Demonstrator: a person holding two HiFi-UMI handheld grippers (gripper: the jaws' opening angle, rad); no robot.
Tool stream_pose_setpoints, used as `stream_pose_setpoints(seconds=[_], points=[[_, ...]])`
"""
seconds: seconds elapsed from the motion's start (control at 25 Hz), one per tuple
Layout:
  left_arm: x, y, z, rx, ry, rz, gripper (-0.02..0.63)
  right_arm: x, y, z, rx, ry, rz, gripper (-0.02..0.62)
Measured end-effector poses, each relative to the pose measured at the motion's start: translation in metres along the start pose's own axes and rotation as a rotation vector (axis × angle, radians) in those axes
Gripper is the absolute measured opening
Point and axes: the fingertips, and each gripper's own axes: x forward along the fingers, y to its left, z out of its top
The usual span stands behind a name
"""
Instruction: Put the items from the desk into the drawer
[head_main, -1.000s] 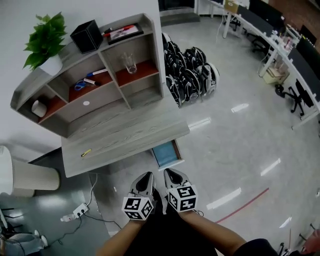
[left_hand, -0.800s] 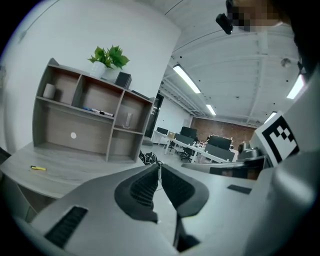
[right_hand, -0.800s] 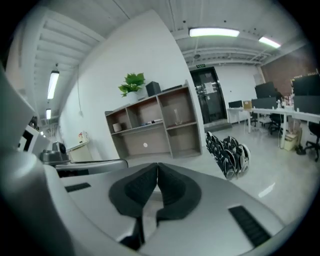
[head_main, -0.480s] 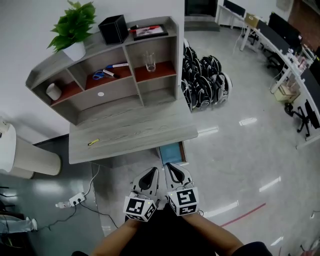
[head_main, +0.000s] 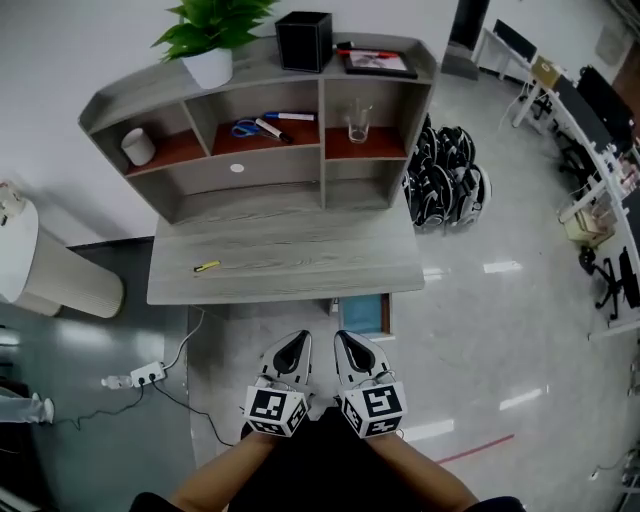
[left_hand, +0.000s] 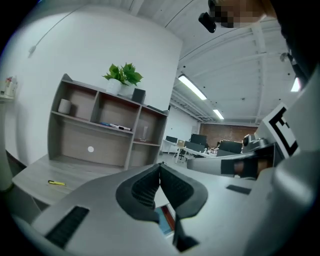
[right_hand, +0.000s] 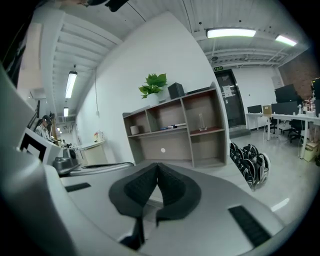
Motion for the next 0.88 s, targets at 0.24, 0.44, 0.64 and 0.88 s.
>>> stream_pose_setpoints(seconds=[0.24, 0.44, 0.64, 0.88], points=[[-0.014, 0.083, 0.018, -0.019, -0.032, 0.079, 0.015, 0.071, 0.040, 0.009, -0.033, 0.035, 0.052, 0.018], [-0.033, 0.170, 0.025, -0.050, -0.023, 0.163, 0.015, 0.142, 0.092, 0.013, -0.080, 0.076, 0.115, 0.018], [-0.049, 0.242, 0.025, -0.079, -0.013, 0.212, 0.015, 0.206, 0.151, 0.017, -0.102, 0.105, 0.225, 0.020], [-0.073, 0.304, 0.020, -0.114, -0.006, 0.241, 0.015, 0.257, 0.209, 0.010, -0.148, 0.179, 0.329, 0.020]])
